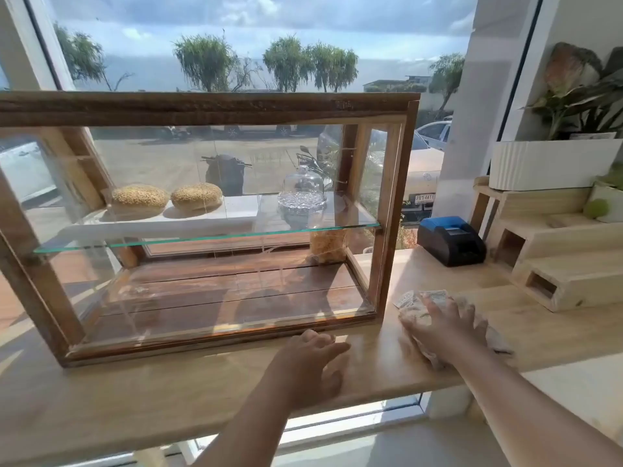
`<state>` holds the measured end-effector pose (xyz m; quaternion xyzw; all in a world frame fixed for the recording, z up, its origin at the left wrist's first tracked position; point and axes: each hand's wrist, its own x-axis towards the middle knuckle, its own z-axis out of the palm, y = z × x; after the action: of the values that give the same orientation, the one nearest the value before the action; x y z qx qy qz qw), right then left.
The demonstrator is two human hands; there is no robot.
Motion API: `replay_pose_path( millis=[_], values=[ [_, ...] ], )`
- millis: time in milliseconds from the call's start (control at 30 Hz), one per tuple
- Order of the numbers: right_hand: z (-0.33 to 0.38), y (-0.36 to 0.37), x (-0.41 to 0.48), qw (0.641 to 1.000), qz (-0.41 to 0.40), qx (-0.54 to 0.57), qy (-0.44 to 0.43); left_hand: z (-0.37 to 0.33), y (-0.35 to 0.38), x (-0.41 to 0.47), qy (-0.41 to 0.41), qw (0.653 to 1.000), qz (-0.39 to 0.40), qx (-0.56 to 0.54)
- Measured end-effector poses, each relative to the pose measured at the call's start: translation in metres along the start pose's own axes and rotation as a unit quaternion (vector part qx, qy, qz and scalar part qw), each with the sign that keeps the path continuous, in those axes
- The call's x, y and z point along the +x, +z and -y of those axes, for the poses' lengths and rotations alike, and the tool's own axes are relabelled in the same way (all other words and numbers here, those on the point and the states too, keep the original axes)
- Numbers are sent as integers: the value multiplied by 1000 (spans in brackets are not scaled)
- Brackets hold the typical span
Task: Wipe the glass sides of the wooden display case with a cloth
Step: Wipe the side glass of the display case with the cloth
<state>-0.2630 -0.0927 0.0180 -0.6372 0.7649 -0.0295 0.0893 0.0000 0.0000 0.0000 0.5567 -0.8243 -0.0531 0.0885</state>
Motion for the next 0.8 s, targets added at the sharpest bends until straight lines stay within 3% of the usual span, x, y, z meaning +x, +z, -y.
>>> replay_pose_path(
  millis=[267,533,700,800],
  values=[
    [-7,10,6,999,32,-7,11,3,5,6,-9,1000,-8,2],
    [-13,4,12,998,-31,-60,17,7,10,6,-20,1000,2,-1],
    [-12,7,15,999,19,-33,38,7,10,4,-29,1000,4,-3],
    [-10,2,14,999,-3,-39,25,7,11,6,-37,999,-3,-2]
  ],
)
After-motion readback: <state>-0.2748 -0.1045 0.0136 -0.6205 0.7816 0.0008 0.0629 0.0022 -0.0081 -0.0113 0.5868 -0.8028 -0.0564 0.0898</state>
